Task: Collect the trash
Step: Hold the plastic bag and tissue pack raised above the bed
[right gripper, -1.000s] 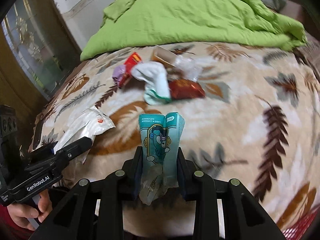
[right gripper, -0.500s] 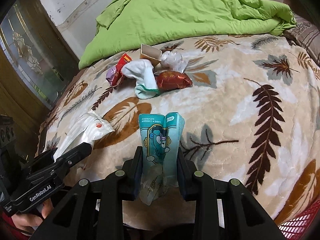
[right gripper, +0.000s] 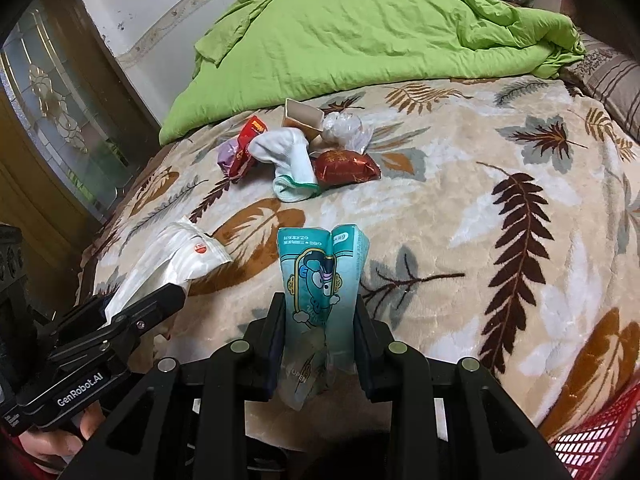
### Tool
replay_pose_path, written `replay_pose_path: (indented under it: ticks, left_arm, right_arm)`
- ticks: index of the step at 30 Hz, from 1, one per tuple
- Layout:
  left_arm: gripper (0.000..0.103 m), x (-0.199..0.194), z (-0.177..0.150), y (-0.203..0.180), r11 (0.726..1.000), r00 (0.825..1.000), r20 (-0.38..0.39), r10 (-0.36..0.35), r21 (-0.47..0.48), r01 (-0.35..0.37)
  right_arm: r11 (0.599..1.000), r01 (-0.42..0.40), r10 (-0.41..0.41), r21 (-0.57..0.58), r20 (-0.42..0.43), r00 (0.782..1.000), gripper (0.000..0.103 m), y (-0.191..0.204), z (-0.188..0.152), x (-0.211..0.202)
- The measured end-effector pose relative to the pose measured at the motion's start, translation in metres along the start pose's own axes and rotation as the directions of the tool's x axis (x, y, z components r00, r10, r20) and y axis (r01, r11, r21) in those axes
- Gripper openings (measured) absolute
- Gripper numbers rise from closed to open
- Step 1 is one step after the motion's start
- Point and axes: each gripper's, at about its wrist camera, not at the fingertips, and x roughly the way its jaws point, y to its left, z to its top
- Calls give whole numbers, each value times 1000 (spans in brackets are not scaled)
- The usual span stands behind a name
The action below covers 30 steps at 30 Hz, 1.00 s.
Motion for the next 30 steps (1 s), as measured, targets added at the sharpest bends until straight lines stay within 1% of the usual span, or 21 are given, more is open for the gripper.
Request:
replay_pose_path:
  ticks: [11,30]
  left_arm:
    - [45,-8,0,-8,999,999,18,30,38,-30]
    - [45,-11,-1,-8,998,999,24,40,44,-41]
  right_arm:
    - [1000,-16,16,3,13,1000,33,4,-1,-17]
    - [1000,-23,23,-6,7,1000,33,14,-3,-24]
